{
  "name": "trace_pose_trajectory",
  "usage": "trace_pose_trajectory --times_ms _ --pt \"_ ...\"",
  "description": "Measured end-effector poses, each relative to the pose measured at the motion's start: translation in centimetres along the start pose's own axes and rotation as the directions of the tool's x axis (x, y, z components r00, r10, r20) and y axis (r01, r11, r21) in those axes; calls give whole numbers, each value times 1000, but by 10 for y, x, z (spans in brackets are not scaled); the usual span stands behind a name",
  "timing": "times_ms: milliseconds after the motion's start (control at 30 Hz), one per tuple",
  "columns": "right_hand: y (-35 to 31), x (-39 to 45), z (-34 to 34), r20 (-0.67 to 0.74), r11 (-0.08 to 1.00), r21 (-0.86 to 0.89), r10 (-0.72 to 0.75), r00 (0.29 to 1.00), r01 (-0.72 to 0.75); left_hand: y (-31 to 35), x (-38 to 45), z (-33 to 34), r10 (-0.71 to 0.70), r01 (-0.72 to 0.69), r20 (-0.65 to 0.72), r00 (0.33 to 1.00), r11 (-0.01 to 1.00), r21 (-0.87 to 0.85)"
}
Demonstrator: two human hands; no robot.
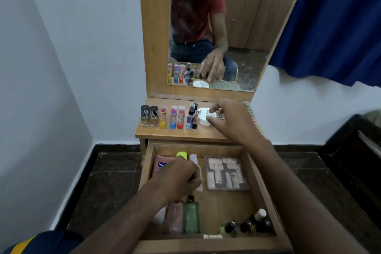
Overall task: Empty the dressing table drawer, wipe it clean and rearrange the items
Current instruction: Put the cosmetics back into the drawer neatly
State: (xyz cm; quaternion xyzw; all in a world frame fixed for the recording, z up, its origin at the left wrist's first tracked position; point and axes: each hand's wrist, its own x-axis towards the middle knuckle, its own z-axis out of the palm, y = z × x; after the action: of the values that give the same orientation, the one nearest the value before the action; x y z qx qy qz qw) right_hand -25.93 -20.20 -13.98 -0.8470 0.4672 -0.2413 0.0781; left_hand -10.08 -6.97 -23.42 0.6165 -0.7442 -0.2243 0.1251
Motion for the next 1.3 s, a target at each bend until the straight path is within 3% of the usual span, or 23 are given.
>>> trace_pose_trajectory --times_ms 67,133,200,367,467,600,667,800,1100,1300 --pt "4 28 10 169 995 -98 27 985 -10 -7 1 -1 6 -6 -25 1000 1000 -18" --pt "9 37 18 236 997 -80 31 971 -13 -14 2 0 12 -12 -66 998 1000 3" --pt "12 36 21 187 999 -38 23 982 -17 -17 3 1 30 -28 -100 995 999 21" --pt "8 -8 -12 -90 994 93 68 994 -59 -15 3 0 80 -71 -185 979 996 55" --pt "1 -61 -35 146 989 31 141 979 -147 -10 3 -13 100 -71 -269 958 991 114" --pt "-7 -109 -22 552 982 -116 189 812 -150 -5 2 -32 57 -24 -357 932 995 96" --pt "-9 -120 -7 632 977 -163 211 746 -139 -6 1 -32 46 -31 -417 908 999 43" --pt "-11 -129 16 632 947 -309 275 724 -90 -8 6 -21 67 -33 -403 913 995 89" --pt "-9 -128 41 589 957 -273 249 769 -101 -5 8 -11 64 -36 -339 939 995 88" --pt "1 -119 30 347 989 -99 141 927 -113 4 1 -27 151 -99 -416 897 985 144"
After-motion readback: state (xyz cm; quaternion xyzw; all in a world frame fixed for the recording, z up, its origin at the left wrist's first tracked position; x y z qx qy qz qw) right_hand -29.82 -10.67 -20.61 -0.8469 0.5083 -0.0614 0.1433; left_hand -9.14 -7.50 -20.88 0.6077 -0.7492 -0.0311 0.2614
